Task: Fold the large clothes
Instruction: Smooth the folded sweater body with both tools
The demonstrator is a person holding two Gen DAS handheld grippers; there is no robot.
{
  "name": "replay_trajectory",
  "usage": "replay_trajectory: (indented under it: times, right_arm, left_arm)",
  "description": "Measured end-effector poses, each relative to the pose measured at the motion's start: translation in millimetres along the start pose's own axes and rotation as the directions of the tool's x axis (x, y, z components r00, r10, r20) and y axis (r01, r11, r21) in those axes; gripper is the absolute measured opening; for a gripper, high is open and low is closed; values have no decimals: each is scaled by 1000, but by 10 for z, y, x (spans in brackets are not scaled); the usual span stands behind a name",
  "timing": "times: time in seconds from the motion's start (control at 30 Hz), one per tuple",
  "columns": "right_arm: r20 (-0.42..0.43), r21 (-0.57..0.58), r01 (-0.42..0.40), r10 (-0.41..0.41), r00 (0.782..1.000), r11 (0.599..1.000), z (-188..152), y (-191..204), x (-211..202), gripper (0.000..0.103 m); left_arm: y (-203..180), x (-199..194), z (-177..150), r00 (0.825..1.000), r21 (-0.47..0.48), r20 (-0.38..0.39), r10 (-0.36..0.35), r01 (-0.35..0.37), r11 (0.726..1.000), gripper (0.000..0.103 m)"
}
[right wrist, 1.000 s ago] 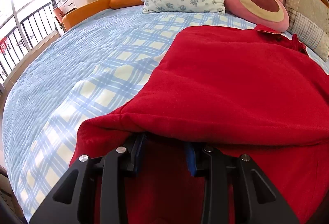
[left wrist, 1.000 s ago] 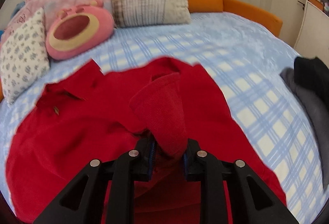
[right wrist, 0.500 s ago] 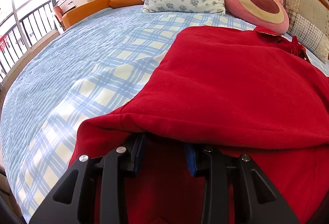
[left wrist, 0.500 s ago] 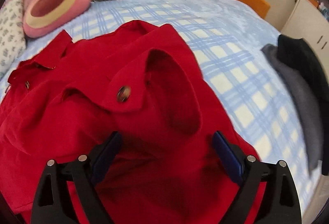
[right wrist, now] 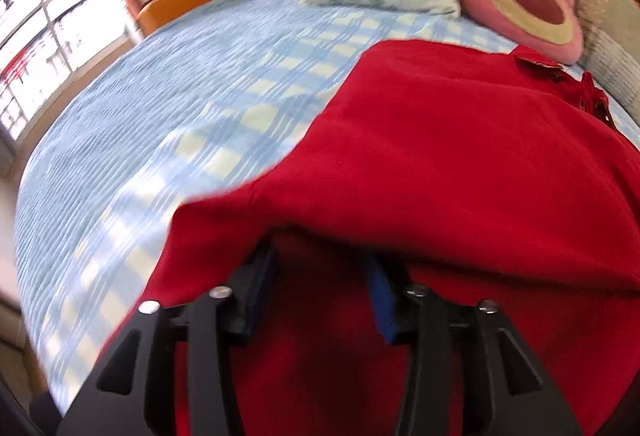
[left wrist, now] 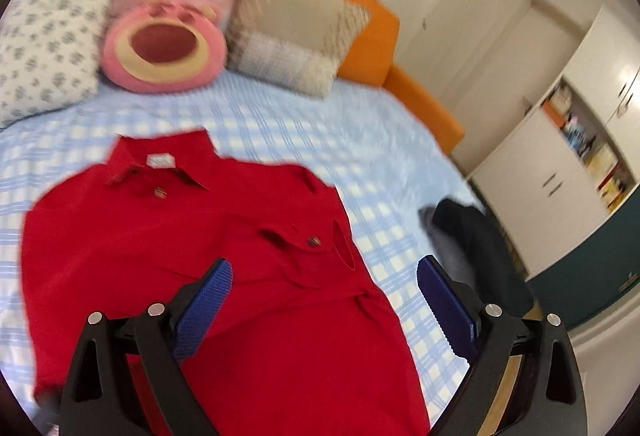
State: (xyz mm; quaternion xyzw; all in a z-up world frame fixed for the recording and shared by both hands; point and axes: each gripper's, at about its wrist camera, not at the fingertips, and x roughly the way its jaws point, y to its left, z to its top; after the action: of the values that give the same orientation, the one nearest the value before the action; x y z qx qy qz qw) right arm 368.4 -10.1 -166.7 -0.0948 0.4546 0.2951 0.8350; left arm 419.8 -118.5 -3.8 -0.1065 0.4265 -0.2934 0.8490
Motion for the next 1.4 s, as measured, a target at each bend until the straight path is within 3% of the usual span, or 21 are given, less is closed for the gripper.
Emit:
replay_trajectory:
  times: [0.07,0.17,0.3,0.43,0.53,0.6,0.63,0.67,0.8,0.87,1.0,1.07,1.17,1.27,1.4]
  right_arm:
    - [-17,-10,-15,15,1000,1000,-176,-77,-178,78]
    - [-42,-1,-35,35,999,999,-531,-377,-500,77]
    - [-47,58,45,-43,998,997,-954,-1069,-983,77]
    - [-2,206,172,-176,984,963,-1048,-1924,-1435,77]
    - [50,351,188,-219,975,917,-978,-2469,-1688,77]
    - [69,440,216,-273,960,871,-887,-2799,-1816,77]
    - [76,467,217,-284,956,857,-844,-2902,-1841,74]
    - [87,491,202,-279,956,847,-789,-3011,-1850,63]
    - [96,555,92,-174,980,826,-579,-3358,-1605,39]
    - [70,580,68,-132,989,812,-512,-3511,-1385,33]
    - [10,646,130,-179,984,752,-516,-3842,-1110,24]
    - [15,691,105,-159,987,716,-573,-4010,-1038,9]
    - [45,722,55,-126,991,689,-702,-4147,-972,0]
    - [57,708,61,-144,988,703,-734,-4112,-973,0]
    - [-2,647,149,-194,981,748,-577,-3998,-1033,4]
  left_arm:
    - [182,-309,31,999,12,24,28,-28,1000,98]
    - [495,-650,39,991,12,50,120,-121,993,98]
    - [1021,-894,-87,988,-55,64,140,-136,989,99]
    - [1630,-718,-487,992,-163,77,102,-88,983,99]
    - [1998,-413,-795,991,-258,82,110,-86,962,99]
    - [2194,-191,-929,991,-312,36,130,-112,943,99]
    - [2295,-25,-1020,989,-334,-7,147,-141,932,99]
    - [2352,79,-1072,987,-337,-30,158,-158,928,99]
    - [2468,350,-1195,984,-321,-54,171,-179,930,100]
    - [2456,417,-1217,976,-306,-41,212,-214,928,100]
    - [2379,526,-1195,959,-226,-72,273,-283,932,100]
    - [2407,538,-1197,961,-201,-67,269,-277,940,100]
    - [2490,470,-1268,976,-220,-8,219,-216,951,100]
    - [2458,454,-1316,975,-203,23,220,-211,956,100]
    - [2412,427,-1193,972,-229,-32,234,-235,945,100]
